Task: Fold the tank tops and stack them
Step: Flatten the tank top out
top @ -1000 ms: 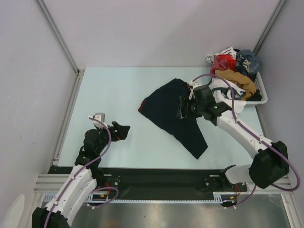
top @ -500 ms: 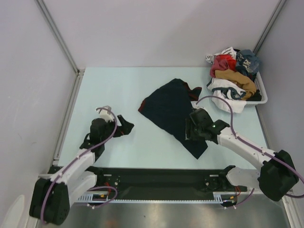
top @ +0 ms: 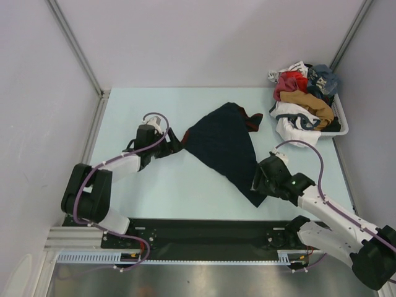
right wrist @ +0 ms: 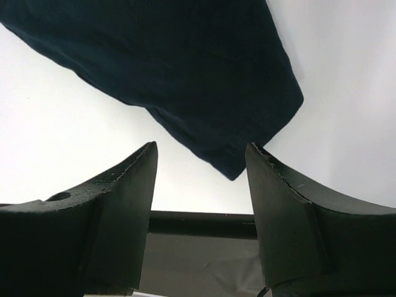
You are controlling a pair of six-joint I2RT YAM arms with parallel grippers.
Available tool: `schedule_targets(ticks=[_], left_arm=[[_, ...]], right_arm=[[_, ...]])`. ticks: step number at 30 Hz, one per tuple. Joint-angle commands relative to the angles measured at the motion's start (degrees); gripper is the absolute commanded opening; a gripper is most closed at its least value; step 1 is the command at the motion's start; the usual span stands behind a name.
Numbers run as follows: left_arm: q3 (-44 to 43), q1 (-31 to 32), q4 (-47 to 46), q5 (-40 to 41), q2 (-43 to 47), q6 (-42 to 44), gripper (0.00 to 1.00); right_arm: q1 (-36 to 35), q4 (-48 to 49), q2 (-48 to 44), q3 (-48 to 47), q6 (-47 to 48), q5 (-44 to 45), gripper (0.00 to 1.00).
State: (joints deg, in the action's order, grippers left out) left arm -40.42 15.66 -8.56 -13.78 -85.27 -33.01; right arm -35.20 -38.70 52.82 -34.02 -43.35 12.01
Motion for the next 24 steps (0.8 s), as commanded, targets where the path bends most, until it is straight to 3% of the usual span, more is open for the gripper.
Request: schedule_targets(ticks=[1,5,13,16,17,19,20,21,23,24], left_arm=[[-5.3,0.5,2.1,1.7,-4.7,-0.1,0.85],[-10.3,1.6,4.0,1.8,-10.8,-0.4,0.77],[-21.4,2.4,9.8,7.4,-20.7,0.2,0.69],[-24.4,2.4,11.9,8.1,-23.5,0.9,0.55],[-24.9,2.4,12.3,8.3,-23.8,1.1,0.38],[-25.1,2.4,12.3,8.4,-24.3,1.1,0.26],[-25.1,2.4,12.2,8.1,-24.3,1.0,0.08],[-24.8,2.4,12.3,8.2,-23.8,0.9,0.0],[-22.8,1.5,12.1,9.5,-20.6,0.2,0.01],[-21.1,-1.9,11.3,9.0,-19.0,-0.7,0.0]], right_arm=[[-0.3,1.1,-2.1,0.6,-2.9,0.5,0.63],[-0.3,-1.0,-2.6,1.1,-5.5,2.7,0.63],[-0.4,-1.0,-7.8,3.3,-8.2,3.3,0.64],[-0.4,-1.7,-8.6,3.1,-8.2,3.7,0.63],[-0.4,-1.8,-8.9,3.2,-8.2,3.7,0.63],[-0.4,-2.2,-8.9,3.3,-8.3,3.9,0.63],[-0.4,-2.2,-8.7,3.4,-8.5,3.8,0.63],[-0.4,-2.2,-8.5,3.6,-8.8,3.6,0.63],[-0.4,-2.1,-8.0,4.0,-9.6,3.9,0.63],[-0.5,-1.6,-7.7,4.1,-9.6,3.6,0.63]])
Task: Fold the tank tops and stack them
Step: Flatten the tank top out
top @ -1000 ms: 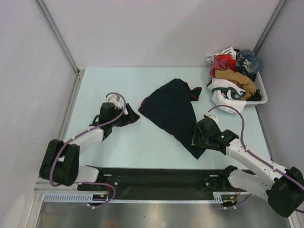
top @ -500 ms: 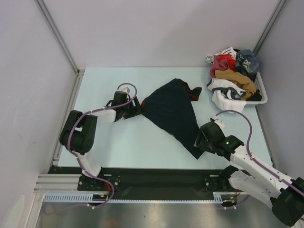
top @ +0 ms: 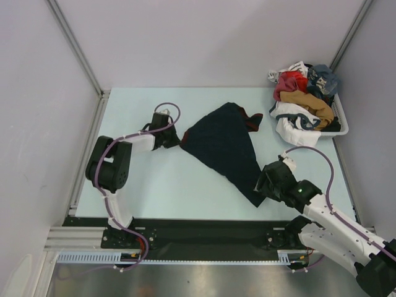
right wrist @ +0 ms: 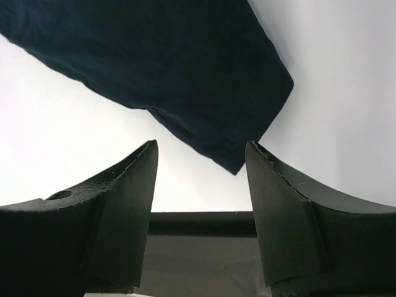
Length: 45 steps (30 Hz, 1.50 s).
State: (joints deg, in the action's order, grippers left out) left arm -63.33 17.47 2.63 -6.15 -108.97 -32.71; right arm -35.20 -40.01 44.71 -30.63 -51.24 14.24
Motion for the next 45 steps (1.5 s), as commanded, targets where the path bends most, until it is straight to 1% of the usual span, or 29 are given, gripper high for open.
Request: schedule_targets(ticks=[1,2,3,4,5,7,9,12,13,15,18,21,28,30,31,32,33,34,35,37,39,41,42,43,44,45], left_arm=[[6.6,-6.3,-1.5,-0.6,6.6,-2.0,0.0],[9.3,-9.2,-6.9,-3.2,8.3,-4.0,0.0],[11.7,-14.3,-8.7,-5.9,11.2,-4.8,0.0],[14.4,-16.1,-9.5,-8.2,12.3,-5.3,0.0],[15.0,-17.2,-8.9,-7.7,14.1,-5.0,0.0],[17.1,-17.2,-9.4,-5.0,15.4,-4.6,0.0],[19.2,-17.2,-11.0,-6.5,15.5,-5.6,0.0],[19.6,-17.2,-12.4,-7.9,15.0,-6.0,0.0],[19.6,-17.2,-12.1,-7.8,15.1,-5.7,0.0],[18.7,-17.2,-11.3,-7.3,15.4,-5.1,0.0],[18.6,-17.2,-10.8,-6.6,16.0,-4.4,0.0],[18.8,-17.2,-11.2,-6.7,16.0,-4.5,0.0],[18.9,-17.2,-11.4,-6.2,16.1,-4.6,0.0],[18.9,-17.2,-11.2,-5.6,16.4,-4.4,0.0],[18.9,-17.2,-11.2,-5.5,16.5,-4.3,0.0],[18.9,-17.2,-11.2,-5.4,16.7,-4.2,0.0],[18.8,-17.2,-11.1,-5.4,16.9,-4.2,0.0],[18.9,-17.2,-11.0,-5.3,17.2,-4.0,0.0],[18.9,-17.2,-10.9,-5.0,17.5,-3.9,0.0],[19.0,-16.8,-10.3,-3.7,19.0,-3.6,0.0],[18.5,-16.0,-8.7,-3.0,20.2,-3.5,0.0],[18.0,-15.5,-8.1,-3.2,22.5,-4.3,0.0],[17.3,-15.3,-7.7,-3.6,23.1,-5.9,0.0],[16.7,-15.0,-7.6,-4.0,24.1,-6.7,0.0],[16.0,-14.7,-7.5,-4.7,24.5,-7.6,0.0],[13.5,-14.7,-6.6,-5.0,24.6,-9.4,0.0]], right_arm=[[-0.4,0.2,0.7,0.7,-1.6,1.1,0.63],[-0.6,0.8,1.0,0.9,-1.4,-0.3,0.63],[-0.7,2.2,2.0,1.0,-1.1,-1.0,0.63],[-1.3,3.2,2.6,1.4,-0.7,-2.0,0.63],[-1.7,5.3,3.4,1.6,-0.5,-3.8,0.62],[-3.5,7.5,6.5,1.8,-0.6,-4.7,0.62],[-7.1,9.8,10.7,1.5,-0.9,-4.7,0.62],[-11.3,12.3,14.6,-0.2,-0.6,-5.4,0.61],[-12.2,12.8,16.7,-0.7,-1.0,-5.5,0.59],[-14.9,15.7,18.1,-1.4,-1.1,-6.9,0.54],[-18.0,18.6,20.6,-1.8,-3.5,-6.8,0.51],[-19.2,20.4,24.4,-2.1,-6.0,-5.8,0.53],[-19.8,23.0,27.7,-2.7,-6.7,-3.6,0.56],[-19.8,23.5,29.6,-3.2,-6.3,-3.4,0.51],[-19.8,23.7,30.3,-3.4,-6.3,-3.3,0.46],[-19.8,24.0,30.6,-3.6,-6.2,-3.6,0.32],[-19.8,24.2,31.0,-3.6,-6.1,-4.0,0.26],[-19.9,24.1,30.8,-3.7,-6.3,-4.1,0.18],[-19.8,23.1,30.4,-3.9,-6.4,-3.7,0.0],[-19.8,21.2,27.7,-4.6,-6.0,-1.2,0.0],[-17.3,17.7,25.0,-6.5,-4.4,0.5,0.0],[-13.9,16.5,21.5,-8.3,0.8,-0.3,0.0],[-9.0,16.6,20.8,-9.3,3.0,-1.3,0.0],[-6.7,17.1,20.3,-12.1,7.4,-3.9,0.0],[-4.2,17.6,20.9,-13.8,9.6,-5.1,0.0],[0.3,17.2,22.0,-16.4,11.3,-6.1,0.0]])
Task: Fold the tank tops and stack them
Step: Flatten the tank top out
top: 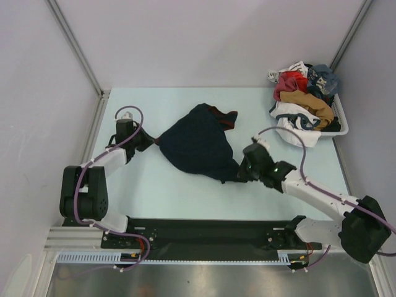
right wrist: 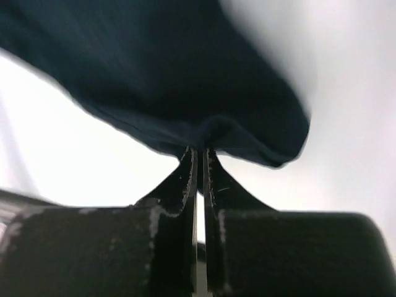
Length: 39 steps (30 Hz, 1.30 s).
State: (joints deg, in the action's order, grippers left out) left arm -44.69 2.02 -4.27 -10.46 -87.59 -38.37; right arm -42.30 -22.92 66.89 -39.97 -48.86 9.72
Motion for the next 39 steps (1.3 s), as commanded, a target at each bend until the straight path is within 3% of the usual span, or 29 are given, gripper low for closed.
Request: schedule_targets(ticks=[1,5,8,12,22,28,32,39], left_arm=[[-6.9,0.9,1.3,-1.0,3.1,-4.3,0.0],[-17.3,0.9,9.4,0.2,6.2,-4.7,0.0],[-25.8,0.9,16.8,4.8,11.8,-2.5,0.0],[-38.7,1.0,28.0,8.5,18.6,2.1,0.0],[-53.9,1.1,40.7,13.3,37.7,8.7,0.0],[-51.6,1.1,40.4,14.2,42.0,7.8,0.0],[-46.6,1.1,37.1,12.4,41.2,6.7,0.0],[-30.4,1.1,22.9,8.4,33.6,4.0,0.0]], right_arm=[[9.7,-0.3,1.1,-12.3,11.2,-3.9,0.0],[14.9,-4.4,6.5,-28.6,21.5,-8.8,0.0],[15.4,-5.6,4.7,-38.1,25.4,-9.1,0.0],[15.9,-3.6,-0.3,-44.8,32.0,-14.1,0.0],[15.3,-4.1,-18.4,-52.3,34.5,-24.3,0.0],[15.4,-7.8,-18.8,-56.0,33.8,-26.1,0.0],[15.5,-9.5,-15.6,-56.6,35.1,-21.2,0.0],[19.2,-9.3,-1.7,-52.1,33.4,-11.9,0.0]])
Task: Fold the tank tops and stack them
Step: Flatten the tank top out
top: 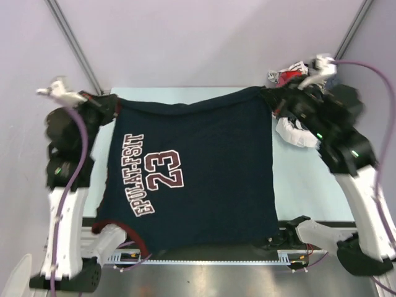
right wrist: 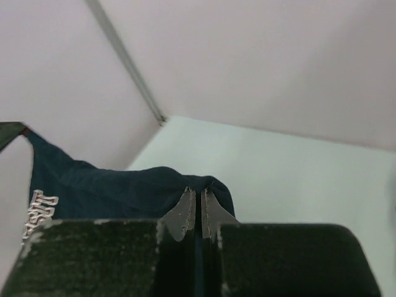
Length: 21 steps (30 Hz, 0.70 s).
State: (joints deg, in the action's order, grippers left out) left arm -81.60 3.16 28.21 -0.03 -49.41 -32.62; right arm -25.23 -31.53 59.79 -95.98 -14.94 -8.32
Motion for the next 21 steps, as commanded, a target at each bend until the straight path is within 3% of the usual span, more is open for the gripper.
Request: schedule_targets(ticks=[1,4,8,11,14,21], left_arm=[[8.7,0.0,-11.7,-2.1,-5.8,-2.3,0.0],[16.6,1.2,-22.3,-1.1,-12.4,-3.4,0.0],[17.6,2.4,-30.7,1.1,-27.2,-4.5,0.0],[11.7,2.8,-32.9,0.1,-40.7,-5.8,0.0],[-2.1,2.8,-29.8,-2.2,-56.1,-6.2,0.0],[-24.3,2.8,-24.4,-2.5,-74.9,-5.4,0.0]], right_arm=[[2.9,2.5,6.6,5.9,-1.1,6.6,0.0],[9.6,11.4,12.2,13.2,-5.9,1.1,0.0],[17.5,23.2,24.4,16.5,-12.6,-8.5,0.0],[20.2,27.2,37.5,10.7,-13.7,-11.5,0.0],[22.2,29.2,50.5,1.2,-15.5,-14.6,0.0],[24.2,30.6,69.7,-18.6,-17.9,-16.6,0.0]])
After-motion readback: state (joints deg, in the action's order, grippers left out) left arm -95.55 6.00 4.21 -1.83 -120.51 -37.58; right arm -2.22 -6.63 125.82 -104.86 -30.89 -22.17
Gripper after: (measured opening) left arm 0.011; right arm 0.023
